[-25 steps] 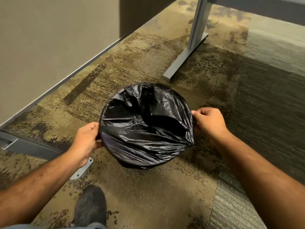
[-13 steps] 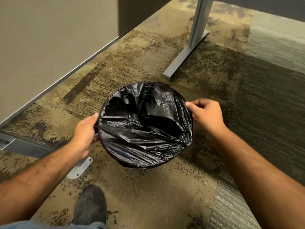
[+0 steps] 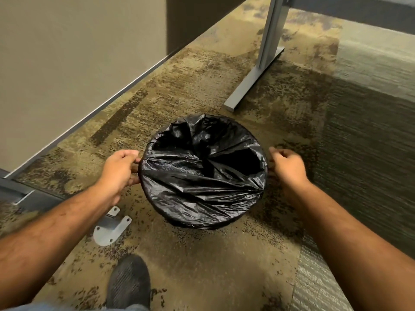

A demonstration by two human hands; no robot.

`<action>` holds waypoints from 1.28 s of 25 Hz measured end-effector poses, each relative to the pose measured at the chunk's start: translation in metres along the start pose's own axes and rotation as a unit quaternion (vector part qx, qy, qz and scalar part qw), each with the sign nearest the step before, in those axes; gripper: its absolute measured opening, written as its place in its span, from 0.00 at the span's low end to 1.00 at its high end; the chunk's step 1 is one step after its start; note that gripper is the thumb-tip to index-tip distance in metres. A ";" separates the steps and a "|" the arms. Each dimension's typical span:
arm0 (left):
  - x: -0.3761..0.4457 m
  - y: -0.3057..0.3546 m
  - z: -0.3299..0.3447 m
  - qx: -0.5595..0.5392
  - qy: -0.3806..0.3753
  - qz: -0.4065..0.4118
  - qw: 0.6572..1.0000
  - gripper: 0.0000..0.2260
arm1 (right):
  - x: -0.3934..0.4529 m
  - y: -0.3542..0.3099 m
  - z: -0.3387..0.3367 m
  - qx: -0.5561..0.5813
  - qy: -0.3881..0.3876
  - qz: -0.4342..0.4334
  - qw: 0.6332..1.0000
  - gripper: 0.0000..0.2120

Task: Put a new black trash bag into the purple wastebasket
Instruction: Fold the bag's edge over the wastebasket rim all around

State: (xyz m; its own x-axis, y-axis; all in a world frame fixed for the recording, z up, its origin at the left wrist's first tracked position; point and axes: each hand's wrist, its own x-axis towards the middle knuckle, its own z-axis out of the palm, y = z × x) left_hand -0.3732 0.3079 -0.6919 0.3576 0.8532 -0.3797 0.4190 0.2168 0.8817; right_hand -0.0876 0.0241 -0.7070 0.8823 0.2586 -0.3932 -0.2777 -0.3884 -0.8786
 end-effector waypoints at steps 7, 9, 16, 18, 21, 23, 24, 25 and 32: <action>-0.011 0.026 -0.022 0.135 -0.175 -0.025 0.975 0.07 | -0.050 -0.037 -0.005 -0.189 -0.146 -0.019 0.971 0.28; -0.016 0.037 -0.018 0.163 -0.187 -0.039 0.968 0.04 | -0.057 -0.040 -0.010 -0.165 -0.161 0.021 0.973 0.25; -0.027 0.063 0.000 0.168 -0.212 -0.054 0.961 0.12 | -0.069 -0.010 -0.023 -0.064 -0.186 0.059 0.979 0.15; -0.026 0.074 0.014 0.162 -0.231 -0.044 0.958 0.12 | -0.065 -0.008 -0.034 -0.031 -0.166 0.064 0.984 0.15; -0.027 0.091 0.051 0.161 -0.275 -0.035 0.947 0.11 | -0.057 -0.016 -0.072 -0.022 -0.147 0.066 0.987 0.14; -0.028 0.104 0.086 0.159 -0.308 -0.035 0.937 0.09 | -0.052 -0.023 -0.108 -0.019 -0.126 0.059 0.990 0.13; -0.028 0.111 0.107 0.163 -0.325 -0.032 0.931 0.09 | -0.048 -0.026 -0.128 -0.015 -0.107 0.056 0.993 0.13; -0.028 0.118 0.132 0.166 -0.344 -0.028 0.924 0.08 | -0.044 -0.028 -0.148 -0.011 -0.086 0.055 0.995 0.13; -0.054 0.153 0.306 0.126 -0.404 0.007 0.906 0.12 | -0.006 -0.011 -0.270 -0.042 0.062 0.051 0.996 0.13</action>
State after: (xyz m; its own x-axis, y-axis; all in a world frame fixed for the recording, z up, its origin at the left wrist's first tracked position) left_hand -0.0732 0.1502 -0.6222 0.8153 0.2079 -0.5404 0.5512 0.0072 0.8343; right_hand 0.0129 -0.2120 -0.6218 0.8930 0.1049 -0.4377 -0.3397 -0.4809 -0.8083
